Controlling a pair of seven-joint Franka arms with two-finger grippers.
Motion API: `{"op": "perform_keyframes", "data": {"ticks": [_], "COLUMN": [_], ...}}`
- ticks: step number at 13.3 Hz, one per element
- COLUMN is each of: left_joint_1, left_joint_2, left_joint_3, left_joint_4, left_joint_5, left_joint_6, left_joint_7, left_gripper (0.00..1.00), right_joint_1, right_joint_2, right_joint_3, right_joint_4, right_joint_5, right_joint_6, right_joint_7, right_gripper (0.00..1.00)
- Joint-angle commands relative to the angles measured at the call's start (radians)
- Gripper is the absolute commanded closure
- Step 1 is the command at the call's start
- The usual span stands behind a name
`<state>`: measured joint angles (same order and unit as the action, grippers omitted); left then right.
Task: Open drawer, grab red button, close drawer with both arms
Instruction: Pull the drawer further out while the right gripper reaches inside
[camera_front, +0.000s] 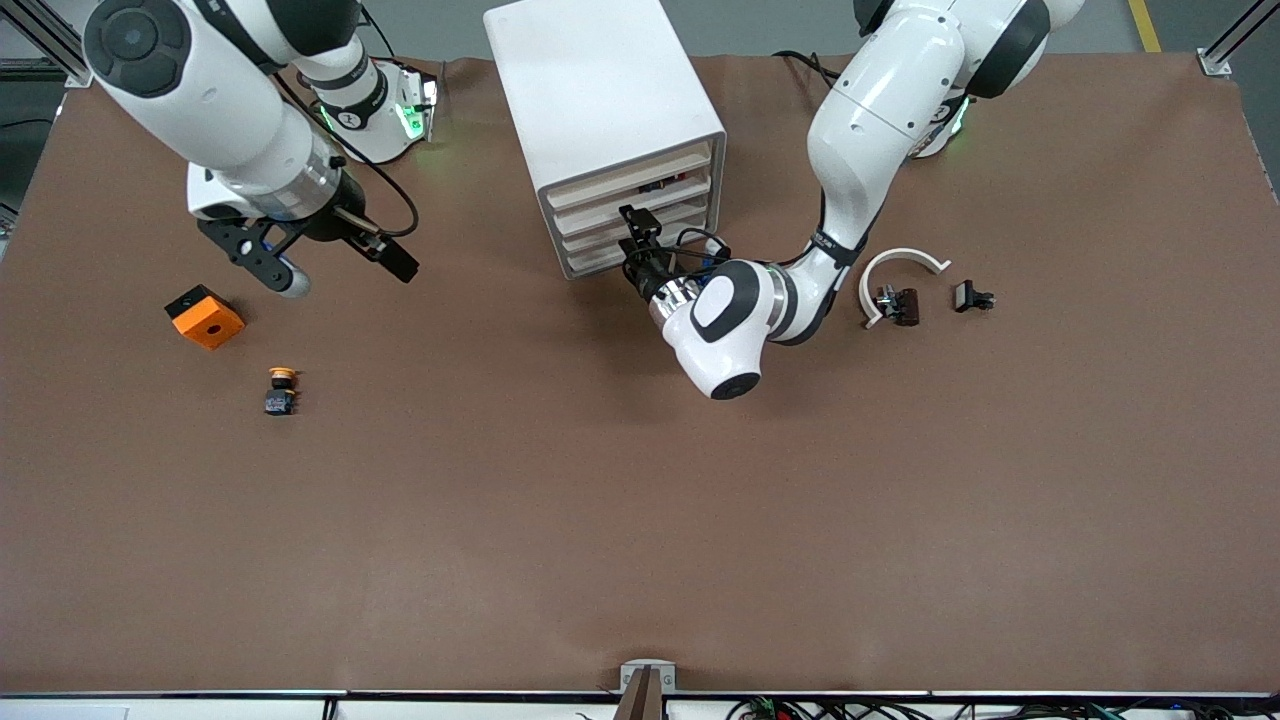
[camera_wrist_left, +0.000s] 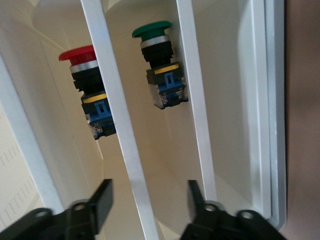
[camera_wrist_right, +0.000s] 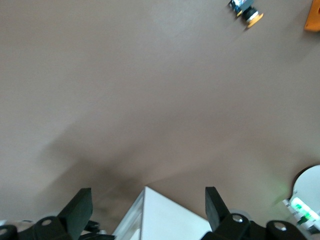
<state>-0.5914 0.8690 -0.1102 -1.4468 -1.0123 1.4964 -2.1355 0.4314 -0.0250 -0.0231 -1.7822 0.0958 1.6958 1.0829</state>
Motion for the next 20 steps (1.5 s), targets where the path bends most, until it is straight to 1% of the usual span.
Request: {"op": "perform_keyframes", "data": {"ticks": [1, 2, 4, 5, 6, 8, 9, 10, 13, 15, 17, 20], "left_joint_1": [-0.016, -0.022, -0.022, -0.022, -0.024, -0.021, -0.021, -0.021, -0.015, -0.008, -0.008, 0.007], "left_joint_2": [0.018, 0.018, 0.018, 0.018, 0.018, 0.016, 0.018, 0.021, 0.025, 0.028, 0.028, 0.028], "left_joint_3": [0.004, 0.004, 0.004, 0.004, 0.004, 0.006, 0.006, 0.007, 0.015, 0.018, 0.047, 0.066], "left_joint_4": [0.023, 0.023, 0.023, 0.023, 0.023, 0.023, 0.023, 0.023, 0.023, 0.023, 0.023, 0.025], "left_joint_5": [-0.029, -0.031, -0.031, -0.029, -0.029, -0.029, -0.028, -0.026, -0.023, -0.020, -0.025, -0.023], "left_joint_6": [-0.005, -0.005, -0.005, -0.005, -0.005, -0.005, -0.005, -0.005, -0.005, -0.004, -0.004, 0.005], "left_joint_7": [-0.006, -0.007, -0.007, -0.009, -0.010, -0.035, -0.047, -0.058, -0.092, -0.092, -0.093, -0.081], "left_gripper": [0.45, 0.52, 0.62, 0.65, 0.65, 0.78, 0.86, 0.88, 0.89, 0.91, 0.91, 0.91], "right_joint_1": [0.050, 0.070, 0.092, 0.096, 0.104, 0.122, 0.135, 0.154, 0.162, 0.180, 0.191, 0.198], "right_joint_2": [0.040, 0.056, 0.069, 0.071, 0.074, 0.088, 0.108, 0.125, 0.149, 0.155, 0.157, 0.171], "right_joint_3": [-0.011, -0.011, -0.011, -0.011, -0.011, -0.011, -0.011, -0.011, -0.009, -0.009, -0.009, -0.009], "right_joint_4": [0.071, 0.088, 0.101, 0.101, 0.107, 0.128, 0.148, 0.171, 0.201, 0.211, 0.219, 0.234], "right_joint_5": [0.013, 0.012, 0.010, 0.012, 0.012, 0.013, 0.012, 0.010, 0.013, 0.015, 0.013, 0.016], "right_joint_6": [-0.015, -0.015, -0.015, -0.012, -0.012, -0.012, -0.013, -0.018, -0.030, -0.041, -0.042, -0.041], "right_joint_7": [0.118, 0.165, 0.189, 0.190, 0.192, 0.237, 0.276, 0.307, 0.363, 0.367, 0.385, 0.435], "right_gripper": [0.00, 0.00, 0.00, 0.00, 0.00, 0.00, 0.00, 0.00, 0.00, 0.00, 0.00, 0.00]}}
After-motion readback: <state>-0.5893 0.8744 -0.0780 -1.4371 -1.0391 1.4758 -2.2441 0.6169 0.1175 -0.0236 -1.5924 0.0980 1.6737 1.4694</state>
